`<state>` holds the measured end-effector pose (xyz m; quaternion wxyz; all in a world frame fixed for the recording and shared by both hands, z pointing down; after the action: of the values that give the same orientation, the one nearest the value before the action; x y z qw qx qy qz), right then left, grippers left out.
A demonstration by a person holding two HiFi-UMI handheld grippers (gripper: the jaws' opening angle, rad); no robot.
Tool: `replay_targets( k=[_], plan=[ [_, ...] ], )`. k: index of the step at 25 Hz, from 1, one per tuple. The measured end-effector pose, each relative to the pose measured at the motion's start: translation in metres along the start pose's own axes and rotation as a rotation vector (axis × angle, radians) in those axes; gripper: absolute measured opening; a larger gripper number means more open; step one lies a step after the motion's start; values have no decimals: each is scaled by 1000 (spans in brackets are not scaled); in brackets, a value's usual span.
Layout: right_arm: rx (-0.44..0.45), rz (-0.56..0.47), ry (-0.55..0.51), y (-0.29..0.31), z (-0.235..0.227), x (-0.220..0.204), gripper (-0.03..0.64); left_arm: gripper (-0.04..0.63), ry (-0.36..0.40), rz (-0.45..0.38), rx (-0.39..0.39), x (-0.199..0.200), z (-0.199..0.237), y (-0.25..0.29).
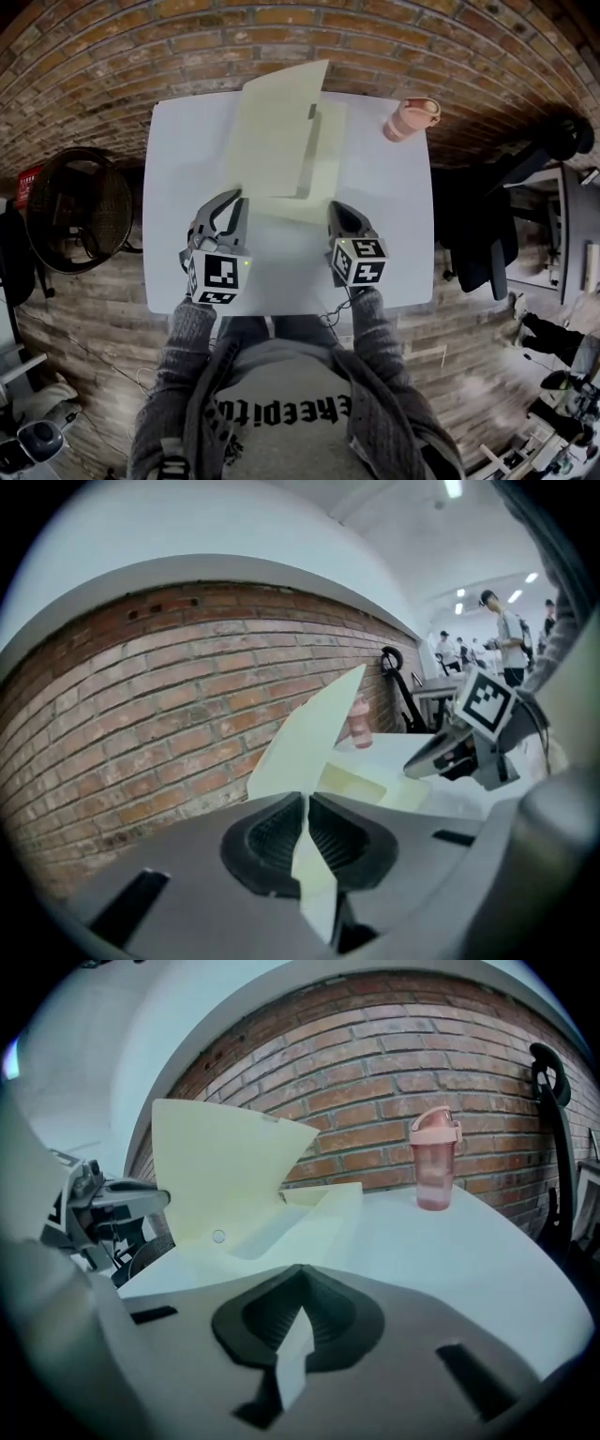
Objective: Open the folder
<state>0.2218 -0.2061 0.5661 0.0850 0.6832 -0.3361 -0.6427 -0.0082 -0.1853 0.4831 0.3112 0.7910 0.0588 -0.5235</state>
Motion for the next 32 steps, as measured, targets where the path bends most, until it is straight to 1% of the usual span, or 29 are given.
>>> replay_targets(
  k=[3, 6, 8, 11, 16, 21, 27, 32],
  plan=[
    [-18, -1, 5, 0, 1, 0, 3, 23, -166, -56, 25, -3, 20, -10],
    [-34, 3, 8, 1, 3, 0, 3, 18, -342, -84, 44, -8, 40, -20],
    [-40, 7, 5, 1, 6, -1, 3, 15, -419, -102, 70, -15, 55, -27],
    [-50, 11, 4, 0, 12, -1, 3, 12, -500, -95, 108, -28, 72, -36],
    [-81, 14, 6, -1, 15, -1, 3, 9, -597, -77, 153, -49, 92, -42],
    [-109, 18, 13, -2, 19, -3, 2, 9, -665, -25, 196, -70, 108, -45],
    [-142, 17, 17, -4, 24, -4, 3, 9, -703, 45, 220, -91, 121, -43],
    [-158, 20, 24, -7, 28, -7, 3, 9, -705, 104, 229, -103, 128, -38]
  ],
)
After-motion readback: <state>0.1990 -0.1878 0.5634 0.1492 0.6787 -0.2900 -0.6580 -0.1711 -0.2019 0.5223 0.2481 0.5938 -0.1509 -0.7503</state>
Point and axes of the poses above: the fingertips, and each gripper's own axes: y forward along the fingers, z to its left, x out of its top, the point moved 6 cm from there along -y, backward along the fingers, and after that the axes turned 7 degrees about -x, right-handed, at the moved point
